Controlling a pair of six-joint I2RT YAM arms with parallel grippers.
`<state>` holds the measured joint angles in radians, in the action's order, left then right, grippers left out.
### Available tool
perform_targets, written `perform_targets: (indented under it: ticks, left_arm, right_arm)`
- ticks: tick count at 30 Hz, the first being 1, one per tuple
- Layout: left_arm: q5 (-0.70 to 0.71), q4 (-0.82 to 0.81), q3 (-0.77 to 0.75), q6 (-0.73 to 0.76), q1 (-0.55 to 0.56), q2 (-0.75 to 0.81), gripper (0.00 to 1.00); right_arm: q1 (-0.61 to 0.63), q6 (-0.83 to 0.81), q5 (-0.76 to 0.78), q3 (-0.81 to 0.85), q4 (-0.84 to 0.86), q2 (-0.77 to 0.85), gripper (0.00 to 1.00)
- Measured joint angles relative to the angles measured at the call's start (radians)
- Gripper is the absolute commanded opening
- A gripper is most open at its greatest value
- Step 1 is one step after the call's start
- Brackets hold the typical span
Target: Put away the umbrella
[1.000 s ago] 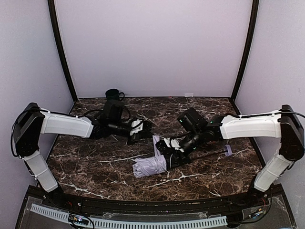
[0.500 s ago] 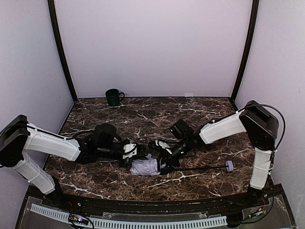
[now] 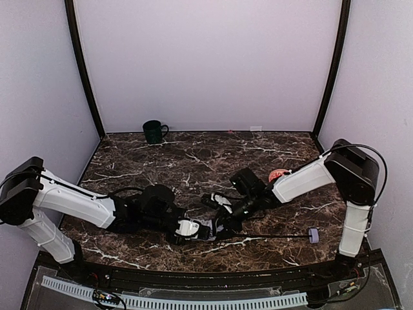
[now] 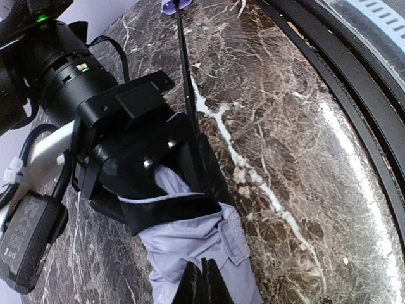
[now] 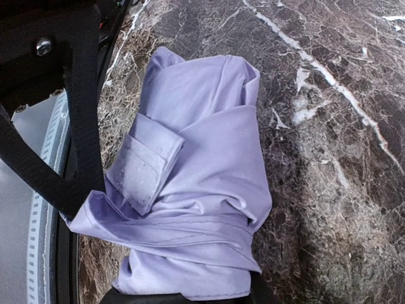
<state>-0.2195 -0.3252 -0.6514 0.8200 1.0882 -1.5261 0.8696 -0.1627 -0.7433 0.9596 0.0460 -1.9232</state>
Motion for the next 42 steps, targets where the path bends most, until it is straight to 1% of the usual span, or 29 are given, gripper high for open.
perform_targets:
  ticks: [2, 6, 7, 8, 10, 11, 16, 18, 20, 24, 28, 30, 31, 32, 35, 37, 39, 42]
  left_arm:
    - [0.017, 0.02, -0.005, 0.036, 0.016, -0.003, 0.0]
    - [0.051, 0.034, -0.031, 0.106, 0.044, -0.081, 0.0]
    - [0.058, 0.033, -0.04, 0.118, 0.048, -0.107, 0.0]
    - [0.06, 0.033, -0.051, 0.131, 0.051, -0.13, 0.0]
    - [0.061, 0.047, -0.064, 0.157, 0.059, -0.143, 0.0]
    - [0.068, 0.057, -0.064, 0.175, 0.062, -0.143, 0.0]
    - [0.081, 0.067, -0.064, 0.242, 0.085, -0.169, 0.0]
    - [0.084, 0.077, -0.064, 0.251, 0.089, -0.18, 0.0]
    - [0.085, 0.087, -0.068, 0.257, 0.091, -0.188, 0.0]
    - [0.091, 0.094, -0.072, 0.258, 0.093, -0.19, 0.0]
    - [0.1, 0.103, -0.077, 0.257, 0.093, -0.191, 0.0]
    - [0.102, 0.108, -0.08, 0.257, 0.093, -0.192, 0.0]
    - [0.103, 0.108, -0.081, 0.257, 0.093, -0.192, 0.0]
    - [0.103, 0.109, -0.081, 0.257, 0.093, -0.192, 0.0]
    - [0.104, 0.11, -0.081, 0.257, 0.093, -0.192, 0.0]
    - [0.105, 0.11, -0.081, 0.256, 0.093, -0.192, 0.0]
    - [0.105, 0.11, -0.081, 0.254, 0.093, -0.192, 0.0]
    - [0.105, 0.11, -0.081, 0.253, 0.093, -0.192, 0.0]
  right_arm:
    - [0.009, 0.011, 0.025, -0.018, 0.023, 0.015, 0.4]
    - [0.032, 0.022, 0.069, -0.034, 0.057, 0.022, 0.5]
    - [0.037, 0.023, 0.08, -0.036, 0.063, 0.022, 0.57]
    - [0.042, 0.024, 0.092, -0.04, 0.069, 0.022, 0.68]
    - [0.04, 0.012, 0.099, -0.052, 0.079, 0.027, 0.97]
    - [0.038, 0.016, 0.11, -0.058, 0.082, 0.04, 0.99]
    - [0.034, 0.003, 0.138, -0.107, 0.129, 0.079, 1.0]
    - [0.036, -0.013, 0.139, -0.127, 0.121, 0.098, 1.0]
    - [0.037, -0.041, 0.138, -0.127, 0.08, 0.113, 1.0]
    - [0.034, -0.12, 0.116, -0.077, -0.069, 0.146, 1.0]
    - [0.029, -0.182, 0.063, -0.021, -0.214, 0.197, 1.0]
    - [0.023, -0.187, 0.034, -0.005, -0.264, 0.227, 1.0]
    - [0.021, -0.177, 0.027, -0.003, -0.275, 0.242, 0.99]
    - [0.018, -0.156, 0.024, -0.002, -0.28, 0.258, 0.97]
    - [0.016, -0.006, 0.086, -0.003, -0.215, 0.296, 0.88]
    - [0.02, 0.102, 0.159, 0.002, -0.157, 0.3, 0.89]
    - [0.032, 0.195, 0.257, 0.023, -0.149, 0.283, 0.9]
    - [0.061, 0.283, 0.351, 0.031, -0.135, 0.253, 0.93]
